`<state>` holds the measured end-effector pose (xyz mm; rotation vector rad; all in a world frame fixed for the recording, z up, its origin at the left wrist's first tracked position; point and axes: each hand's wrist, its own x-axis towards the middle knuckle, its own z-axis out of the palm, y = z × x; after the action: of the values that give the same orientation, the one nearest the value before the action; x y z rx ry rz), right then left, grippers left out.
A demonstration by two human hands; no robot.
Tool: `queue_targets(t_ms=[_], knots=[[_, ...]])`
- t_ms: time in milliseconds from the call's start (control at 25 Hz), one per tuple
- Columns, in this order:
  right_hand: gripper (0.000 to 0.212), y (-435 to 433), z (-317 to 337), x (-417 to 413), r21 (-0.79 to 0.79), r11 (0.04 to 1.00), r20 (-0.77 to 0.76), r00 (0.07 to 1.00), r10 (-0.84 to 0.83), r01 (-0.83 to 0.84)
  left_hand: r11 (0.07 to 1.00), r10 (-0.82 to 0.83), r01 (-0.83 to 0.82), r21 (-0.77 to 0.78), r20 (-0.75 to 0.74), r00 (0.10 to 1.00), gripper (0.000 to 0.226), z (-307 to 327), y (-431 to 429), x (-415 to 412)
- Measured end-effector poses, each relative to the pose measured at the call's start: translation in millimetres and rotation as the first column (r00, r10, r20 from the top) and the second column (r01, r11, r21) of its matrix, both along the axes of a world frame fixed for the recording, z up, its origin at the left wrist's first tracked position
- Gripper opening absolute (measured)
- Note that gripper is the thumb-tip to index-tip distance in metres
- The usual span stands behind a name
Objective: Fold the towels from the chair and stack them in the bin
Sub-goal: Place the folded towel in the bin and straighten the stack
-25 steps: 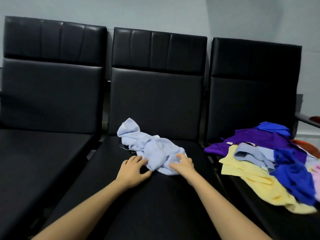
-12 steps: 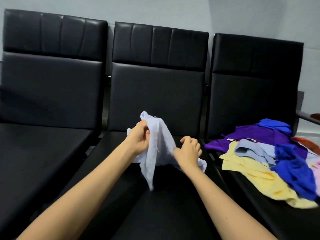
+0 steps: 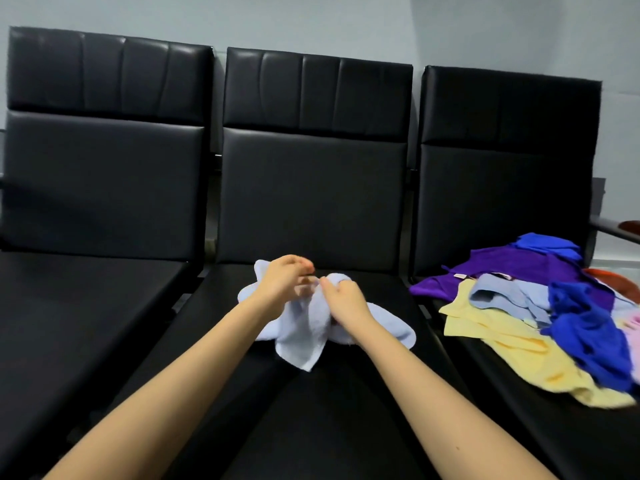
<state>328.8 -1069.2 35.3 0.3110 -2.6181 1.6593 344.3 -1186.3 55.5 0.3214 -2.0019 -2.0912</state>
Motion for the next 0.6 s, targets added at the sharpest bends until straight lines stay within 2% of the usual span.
queue_targets(t_ms=[40,80,120,200,240,280,320,400,440,480,520,600], knots=[[0.029,2.4,2.3,-2.0,-0.162,0.986,0.092,0.995,-0.028,0.043,0.949,0.042,-0.021,-0.316,0.060,0.997,0.017,-6.8,-4.9,-1.7],[0.025,4.5,2.1,-6.8,-0.277,0.956,0.189,0.981,-0.049,0.101,0.812,0.031,0.079,-0.579,0.177,0.984,0.017,-9.6,-8.8,0.5],[0.023,8.6,5.0,-9.7,-0.350,0.923,0.258,0.964,-0.068,0.159,0.670,0.005,0.241,-0.702,0.329,0.944,0.018,-10.1,-7.8,5.1],[0.026,14.8,14.9,-16.5,-0.454,0.866,0.346,0.937,-0.044,0.208,0.397,0.006,0.515,-0.760,0.563,0.826,0.036,-18.4,-5.5,8.2],[0.027,17.2,25.4,-19.5,-0.504,0.844,0.371,0.928,0.018,0.185,0.234,0.030,0.599,-0.766,0.622,0.783,0.054,-26.6,-6.6,3.0],[0.030,19.5,33.6,-21.9,-0.539,0.833,0.364,0.927,0.091,0.129,0.073,0.064,0.602,-0.795,0.606,0.793,0.072,-37.0,-9.8,-0.4],[0.034,19.6,48.8,-17.8,-0.524,0.847,0.396,0.907,0.145,0.093,0.032,0.086,0.513,-0.858,0.514,0.854,0.084,-51.4,-17.2,-7.2],[0.040,21.7,69.3,-11.9,-0.435,0.898,0.396,0.909,0.133,0.058,0.120,0.255,0.231,-0.965,0.255,0.933,0.086,-62.9,-30.0,-13.8],[0.042,27.1,70.5,-17.0,-0.479,0.878,0.393,0.896,0.204,0.010,0.161,0.341,0.118,-0.980,0.167,0.925,0.083,-65.8,-35.7,-16.9],[0.042,29.5,72.7,-13.1,-0.514,0.857,0.417,0.883,0.214,0.036,0.193,0.392,0.051,-0.980,0.124,0.912,0.083,-61.0,-38.5,-16.9],[0.036,29.7,71.2,-10.5,-0.522,0.853,0.433,0.860,0.270,-0.004,0.245,0.374,0.025,-0.969,0.118,0.920,0.085,-56.2,-37.2,-17.6],[0.031,30.1,61.5,-13.1,-0.460,0.888,0.472,0.851,0.229,0.016,0.323,0.150,0.161,-0.933,0.218,0.964,0.090,-43.3,-23.2,-14.0]])
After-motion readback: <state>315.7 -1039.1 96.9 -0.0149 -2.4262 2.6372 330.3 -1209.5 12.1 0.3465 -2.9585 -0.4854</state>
